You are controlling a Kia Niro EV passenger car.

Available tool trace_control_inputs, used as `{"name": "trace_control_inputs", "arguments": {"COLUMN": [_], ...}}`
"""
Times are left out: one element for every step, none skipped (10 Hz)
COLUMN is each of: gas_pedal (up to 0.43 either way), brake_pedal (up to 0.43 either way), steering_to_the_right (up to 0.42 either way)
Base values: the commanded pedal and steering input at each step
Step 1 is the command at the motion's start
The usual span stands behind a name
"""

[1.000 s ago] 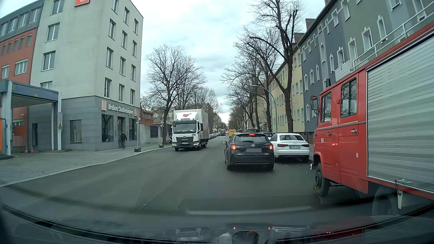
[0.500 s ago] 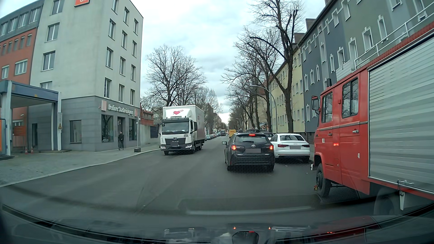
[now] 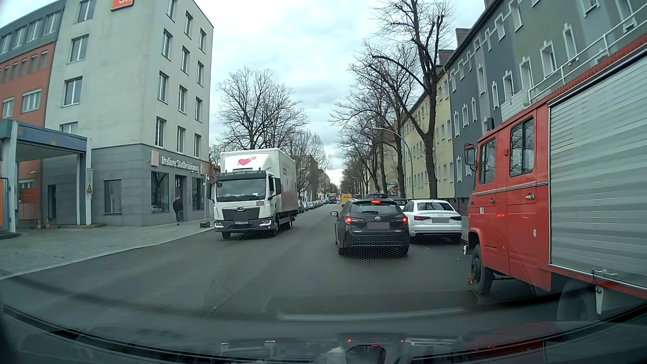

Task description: Follow the waypoints while adhering to traffic rules and regulations

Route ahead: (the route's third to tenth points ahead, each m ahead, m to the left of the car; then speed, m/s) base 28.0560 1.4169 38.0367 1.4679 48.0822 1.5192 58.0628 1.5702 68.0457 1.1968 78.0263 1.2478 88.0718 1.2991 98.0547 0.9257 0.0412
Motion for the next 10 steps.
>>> {"name": "trace_control_inputs", "arguments": {"gas_pedal": [0.0,0.0,0.0,0.0,0.0,0.0,0.0,0.0,0.0,0.0], "brake_pedal": [0.213,0.213,0.177,0.146,0.14,0.14,0.14,0.134,0.128,0.11], "steering_to_the_right": [-0.01,-0.01,-0.01,-0.011,-0.011,-0.011,-0.011,-0.011,-0.012,-0.013]}}
